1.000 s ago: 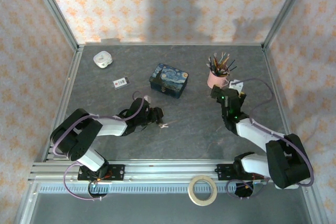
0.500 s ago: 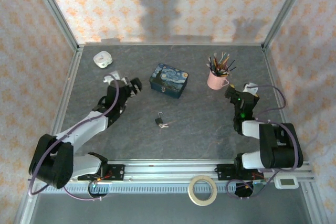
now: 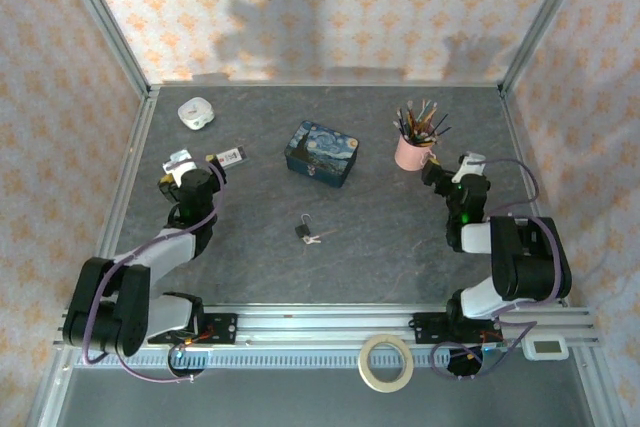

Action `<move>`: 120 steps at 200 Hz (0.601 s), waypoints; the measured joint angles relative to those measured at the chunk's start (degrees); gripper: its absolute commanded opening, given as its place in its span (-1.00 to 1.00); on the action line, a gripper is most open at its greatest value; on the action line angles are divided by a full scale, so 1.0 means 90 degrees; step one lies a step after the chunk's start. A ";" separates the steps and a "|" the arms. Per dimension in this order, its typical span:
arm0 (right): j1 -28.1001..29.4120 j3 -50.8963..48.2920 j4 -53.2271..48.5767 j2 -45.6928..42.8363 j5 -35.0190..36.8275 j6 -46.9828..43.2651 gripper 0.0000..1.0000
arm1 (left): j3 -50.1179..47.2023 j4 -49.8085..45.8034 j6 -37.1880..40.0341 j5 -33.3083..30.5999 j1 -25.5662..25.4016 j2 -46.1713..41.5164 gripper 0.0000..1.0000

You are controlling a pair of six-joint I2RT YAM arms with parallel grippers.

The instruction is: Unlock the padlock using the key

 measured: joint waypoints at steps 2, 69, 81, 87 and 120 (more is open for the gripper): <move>0.0005 -0.0015 0.0056 0.0000 -0.0005 -0.0010 0.99 | -0.0019 0.0095 0.0027 -0.0007 0.0007 0.0032 0.98; 0.0199 -0.0852 0.1358 0.0102 0.0607 0.0019 0.99 | -0.0748 0.2594 0.0702 0.0279 0.0250 0.1154 0.99; 0.0282 -0.0799 0.1377 0.0104 0.0719 0.0017 0.99 | -0.0962 0.3334 0.0811 0.0483 0.0330 0.1472 0.99; 0.0304 -0.0787 0.1387 0.0104 0.0748 0.0010 0.99 | -0.1066 0.3636 0.0860 0.0559 0.0357 0.1647 0.99; 0.0321 -0.0777 0.1394 0.0104 0.0896 -0.0002 0.99 | -0.1246 0.4097 0.0986 0.0831 0.0403 0.1836 0.99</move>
